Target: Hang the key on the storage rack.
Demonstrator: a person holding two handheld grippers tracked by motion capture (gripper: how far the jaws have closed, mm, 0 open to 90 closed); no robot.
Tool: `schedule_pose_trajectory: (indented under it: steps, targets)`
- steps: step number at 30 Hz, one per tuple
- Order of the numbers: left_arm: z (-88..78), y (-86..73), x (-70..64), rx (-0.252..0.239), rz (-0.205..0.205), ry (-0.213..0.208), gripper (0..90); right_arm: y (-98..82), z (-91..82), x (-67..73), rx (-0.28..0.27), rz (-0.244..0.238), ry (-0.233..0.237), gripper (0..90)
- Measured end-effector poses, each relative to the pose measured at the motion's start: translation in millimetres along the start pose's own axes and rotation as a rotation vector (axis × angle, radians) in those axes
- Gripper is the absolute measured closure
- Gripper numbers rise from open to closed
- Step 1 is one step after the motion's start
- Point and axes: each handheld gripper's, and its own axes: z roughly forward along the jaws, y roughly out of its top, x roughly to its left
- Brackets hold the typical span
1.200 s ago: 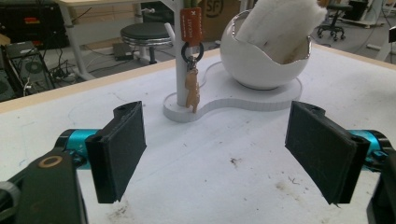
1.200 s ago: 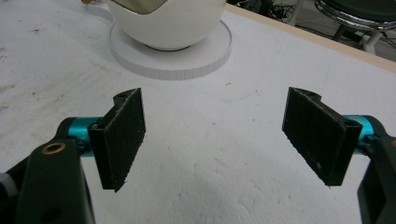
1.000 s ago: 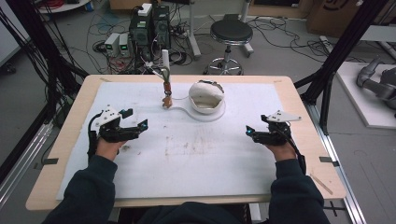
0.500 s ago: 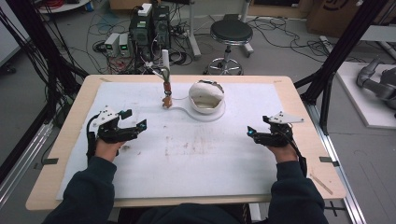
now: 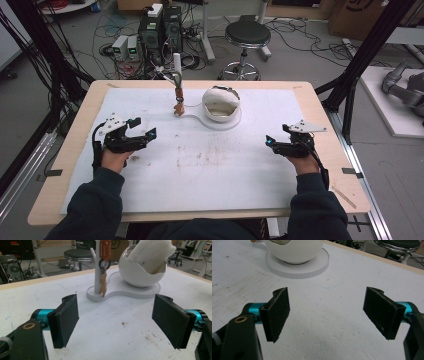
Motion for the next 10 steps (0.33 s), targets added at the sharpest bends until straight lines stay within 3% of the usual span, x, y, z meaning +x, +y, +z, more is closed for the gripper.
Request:
schedule_pose_trajectory:
  steps: [10]
  targets:
    - [0.9,-0.6,1.3,0.001,-0.003,0.003,21.3,-0.3,0.3,-1.7,-0.004,0.007,0.003,21.8]
